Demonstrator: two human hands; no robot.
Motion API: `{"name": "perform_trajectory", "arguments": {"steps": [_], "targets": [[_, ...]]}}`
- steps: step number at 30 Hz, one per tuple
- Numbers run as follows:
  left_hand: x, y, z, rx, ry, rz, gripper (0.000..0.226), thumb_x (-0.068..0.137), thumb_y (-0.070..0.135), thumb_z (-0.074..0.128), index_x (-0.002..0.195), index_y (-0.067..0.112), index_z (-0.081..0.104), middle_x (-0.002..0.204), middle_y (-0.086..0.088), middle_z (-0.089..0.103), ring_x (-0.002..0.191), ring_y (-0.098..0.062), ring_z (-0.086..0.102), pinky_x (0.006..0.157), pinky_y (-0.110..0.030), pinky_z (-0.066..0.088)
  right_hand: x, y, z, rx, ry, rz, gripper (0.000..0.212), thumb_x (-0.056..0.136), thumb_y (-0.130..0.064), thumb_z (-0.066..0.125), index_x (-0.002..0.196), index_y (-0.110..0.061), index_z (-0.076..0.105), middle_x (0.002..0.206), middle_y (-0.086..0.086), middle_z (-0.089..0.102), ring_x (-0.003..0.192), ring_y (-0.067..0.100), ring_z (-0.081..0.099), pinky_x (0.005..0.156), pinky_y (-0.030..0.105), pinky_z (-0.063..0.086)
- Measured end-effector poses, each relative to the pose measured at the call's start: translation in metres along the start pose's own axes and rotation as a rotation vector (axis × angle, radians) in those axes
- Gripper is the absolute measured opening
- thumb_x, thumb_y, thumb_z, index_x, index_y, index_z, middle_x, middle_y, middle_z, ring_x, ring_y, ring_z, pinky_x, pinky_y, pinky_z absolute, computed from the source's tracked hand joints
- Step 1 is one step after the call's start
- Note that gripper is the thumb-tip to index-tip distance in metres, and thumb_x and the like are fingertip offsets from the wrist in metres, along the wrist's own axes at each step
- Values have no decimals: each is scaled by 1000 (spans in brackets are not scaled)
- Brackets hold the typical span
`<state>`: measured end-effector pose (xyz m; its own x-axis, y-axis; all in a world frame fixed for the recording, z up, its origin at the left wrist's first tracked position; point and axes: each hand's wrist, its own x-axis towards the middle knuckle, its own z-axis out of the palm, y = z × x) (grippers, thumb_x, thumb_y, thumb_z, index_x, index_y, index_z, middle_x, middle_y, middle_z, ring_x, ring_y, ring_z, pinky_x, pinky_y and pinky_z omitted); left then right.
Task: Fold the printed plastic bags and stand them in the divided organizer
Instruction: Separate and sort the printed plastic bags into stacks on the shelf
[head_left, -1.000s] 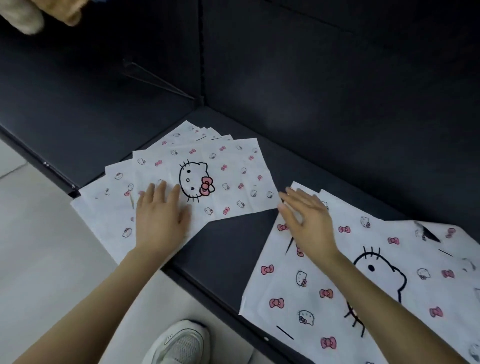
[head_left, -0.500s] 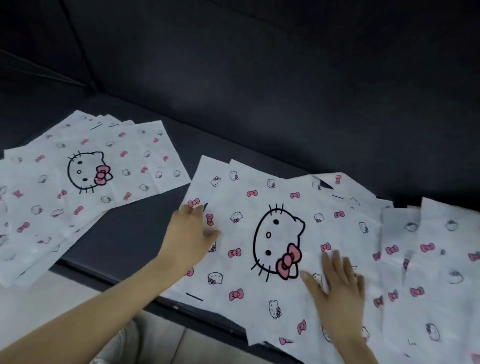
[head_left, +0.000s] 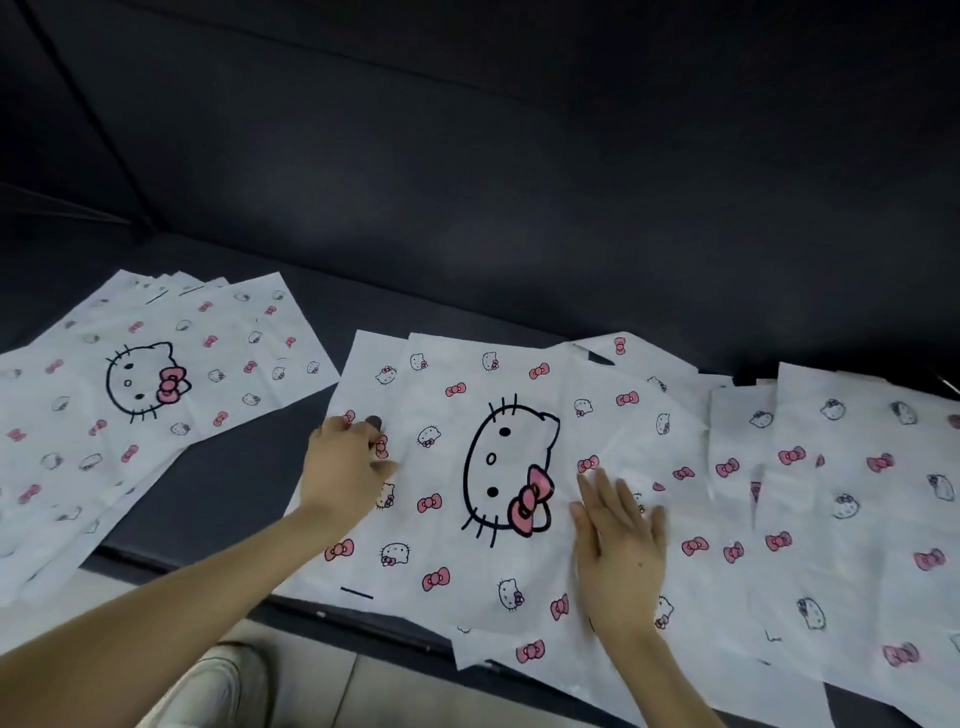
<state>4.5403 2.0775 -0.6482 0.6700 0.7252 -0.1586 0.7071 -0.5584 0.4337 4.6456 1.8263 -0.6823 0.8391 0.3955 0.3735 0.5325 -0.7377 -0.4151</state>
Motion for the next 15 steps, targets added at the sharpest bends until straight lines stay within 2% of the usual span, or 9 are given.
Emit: {"name": "perform_trajectory", "arguments": {"steps": [3, 5, 8, 11, 13, 15], "targets": [[-11, 5, 3, -152, 28, -84, 25, 90, 23, 64, 105, 5, 59, 93, -11, 63, 85, -28, 59, 65, -31, 40, 6, -3, -5, 27, 3, 8, 59, 101, -49, 20, 115, -18, 69, 120, 4, 66, 117, 29, 60, 103, 57, 36], [-17, 9, 2, -254, 82, -119, 19, 90, 19, 63, 99, 3, 59, 81, -6, 63, 77, -26, 59, 57, -30, 37, 11, -3, -11, 60, 12, 2, 58, 101, -50, 22, 115, -19, 69, 120, 3, 66, 116, 28, 60, 103, 58, 37], [-24, 16, -14, -354, 178, -56, 12, 90, 11, 64, 99, 3, 63, 70, 4, 58, 68, -22, 55, 57, -26, 37, 23, -4, -27, 110, 45, -21, 56, 101, -50, 25, 116, -17, 68, 120, 2, 66, 116, 29, 60, 103, 59, 37], [-26, 28, -38, -434, 223, 16, 11, 90, 6, 62, 101, 5, 66, 67, 7, 59, 61, -16, 55, 60, -19, 39, 39, -13, -48, 138, 65, -36, 57, 100, -50, 26, 117, -15, 67, 121, 4, 65, 117, 28, 59, 106, 55, 35], [-27, 39, -51, -481, 210, 42, 12, 91, 7, 61, 103, 7, 64, 68, 3, 62, 57, -16, 56, 57, -25, 40, 49, -19, -66, 134, 77, -56, 52, 99, -47, 32, 117, -14, 67, 121, 4, 65, 118, 28, 58, 107, 52, 34], [-27, 49, -60, -501, 145, 38, 17, 92, 13, 61, 108, 6, 62, 77, -3, 66, 65, -24, 61, 57, -29, 40, 56, -24, -83, 118, 90, -77, 43, 96, -40, 39, 118, -15, 67, 122, 3, 65, 119, 28, 58, 108, 53, 34]]}}
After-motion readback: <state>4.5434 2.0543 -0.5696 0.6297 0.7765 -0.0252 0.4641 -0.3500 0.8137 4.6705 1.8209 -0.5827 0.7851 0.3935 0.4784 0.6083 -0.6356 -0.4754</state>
